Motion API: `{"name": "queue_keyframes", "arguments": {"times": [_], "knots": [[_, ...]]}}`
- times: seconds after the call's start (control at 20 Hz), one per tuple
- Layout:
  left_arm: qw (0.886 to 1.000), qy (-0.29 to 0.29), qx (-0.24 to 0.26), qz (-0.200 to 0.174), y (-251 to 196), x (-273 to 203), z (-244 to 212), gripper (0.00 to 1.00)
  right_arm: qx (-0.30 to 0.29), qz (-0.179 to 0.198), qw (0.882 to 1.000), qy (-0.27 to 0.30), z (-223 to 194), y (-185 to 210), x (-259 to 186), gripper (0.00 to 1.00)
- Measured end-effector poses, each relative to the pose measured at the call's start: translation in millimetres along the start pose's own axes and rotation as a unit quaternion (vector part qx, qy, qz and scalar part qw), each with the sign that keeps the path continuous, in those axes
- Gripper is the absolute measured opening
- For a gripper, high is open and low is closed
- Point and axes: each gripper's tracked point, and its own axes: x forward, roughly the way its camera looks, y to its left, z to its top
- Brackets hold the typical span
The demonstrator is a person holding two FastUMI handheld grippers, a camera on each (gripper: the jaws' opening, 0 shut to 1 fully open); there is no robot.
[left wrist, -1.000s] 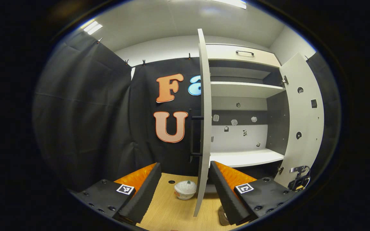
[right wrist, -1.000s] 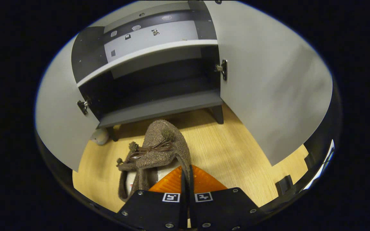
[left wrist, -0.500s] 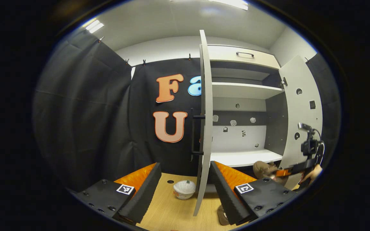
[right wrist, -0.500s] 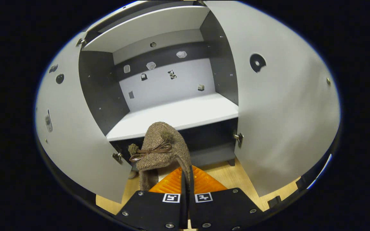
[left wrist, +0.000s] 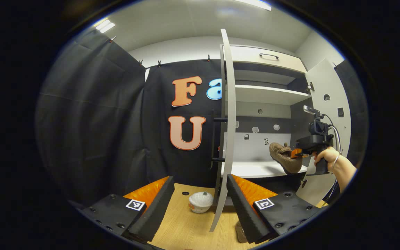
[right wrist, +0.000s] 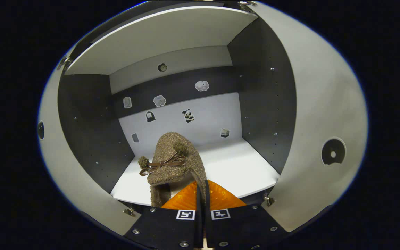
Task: Grab one shoe with the right hand and put it into the shoe cabinet, grab the other shoe with the left hand and put it into the shoe cabinet; then close the right door with the right hand and the left door with the left hand.
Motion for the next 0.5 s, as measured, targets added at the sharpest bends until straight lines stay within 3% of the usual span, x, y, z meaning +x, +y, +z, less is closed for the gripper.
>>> {"name": "queue_keyframes", "arguments": {"times": [0.3,0.45,0.5], "knots": [[1.000,0.002,0.006,0.021,9.7,4.6,0.8,0.99,0.015,-0.034,0.999,0.040,-3.0,-15.9,84.8,0.02],[0.999,0.005,0.007,0.032,12.8,7.5,0.9,0.99,0.035,-0.034,0.997,0.052,-6.3,-22.2,103.4,0.03],[0.999,0.006,0.007,0.034,13.3,8.0,0.6,0.99,0.041,-0.027,0.997,0.052,-5.6,-19.5,103.6,0.07]]}}
